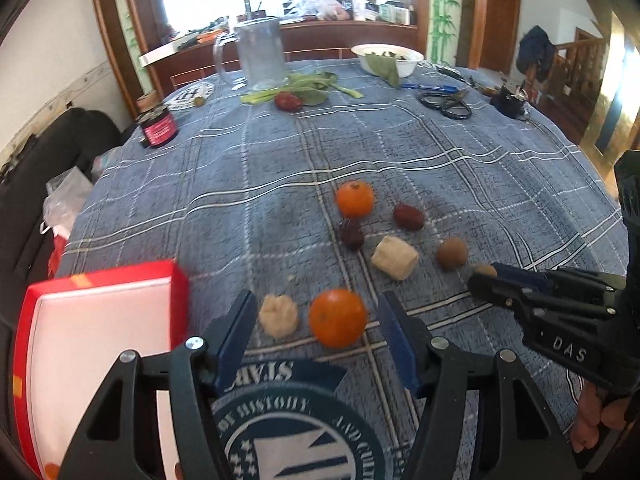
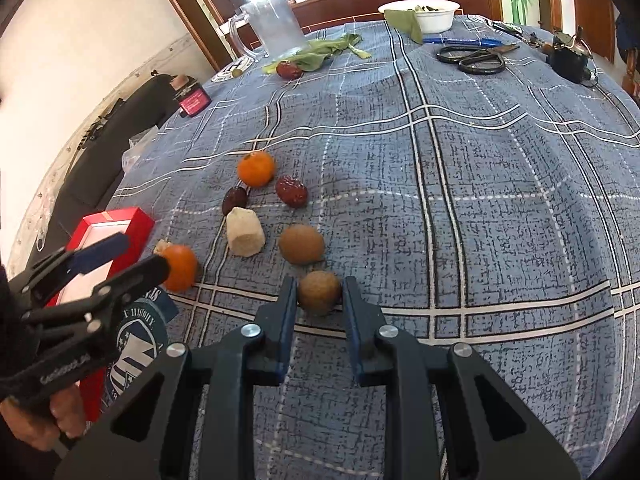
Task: Organize fruits
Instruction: 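Grasp and lift the orange with the left tool while the right tool grasps the kiwi, then carry the orange and kiwi into the red tray and open both tools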
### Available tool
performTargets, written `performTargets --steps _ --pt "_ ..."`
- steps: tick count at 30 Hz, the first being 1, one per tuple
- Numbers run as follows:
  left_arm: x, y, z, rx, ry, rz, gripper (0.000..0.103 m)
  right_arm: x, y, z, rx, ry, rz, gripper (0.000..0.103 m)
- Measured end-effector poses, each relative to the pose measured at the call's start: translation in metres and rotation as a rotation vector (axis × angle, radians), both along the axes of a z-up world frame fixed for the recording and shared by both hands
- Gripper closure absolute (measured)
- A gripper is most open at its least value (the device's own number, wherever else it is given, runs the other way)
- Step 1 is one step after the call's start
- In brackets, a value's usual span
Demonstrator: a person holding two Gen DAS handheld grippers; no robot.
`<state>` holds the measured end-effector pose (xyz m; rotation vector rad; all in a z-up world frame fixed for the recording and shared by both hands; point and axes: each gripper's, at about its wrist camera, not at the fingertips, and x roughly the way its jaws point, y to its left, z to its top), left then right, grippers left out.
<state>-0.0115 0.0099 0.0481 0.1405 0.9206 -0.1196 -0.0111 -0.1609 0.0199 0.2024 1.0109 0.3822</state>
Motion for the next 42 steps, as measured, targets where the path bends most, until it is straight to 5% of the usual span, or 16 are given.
performTargets --steps 11,16,26,42 --pt "0.016 -0.018 -0.024 0.053 0.031 -0.120 0.052 0.000 0.002 0.000 0.007 0.006 0.014 0.078" --pt "0.011 -0.020 -0.028 0.045 0.052 -0.148 0.066 0.000 0.002 0.000 0.006 0.004 0.015 0.078" --pt "-0.009 -0.007 -0.025 -0.054 0.059 -0.109 0.069 -0.003 0.008 0.005 0.020 -0.036 0.048 0.078" --pt "-0.078 0.041 0.027 0.017 -0.138 0.045 0.069 -0.017 0.030 0.014 -0.054 -0.167 0.054 0.078"
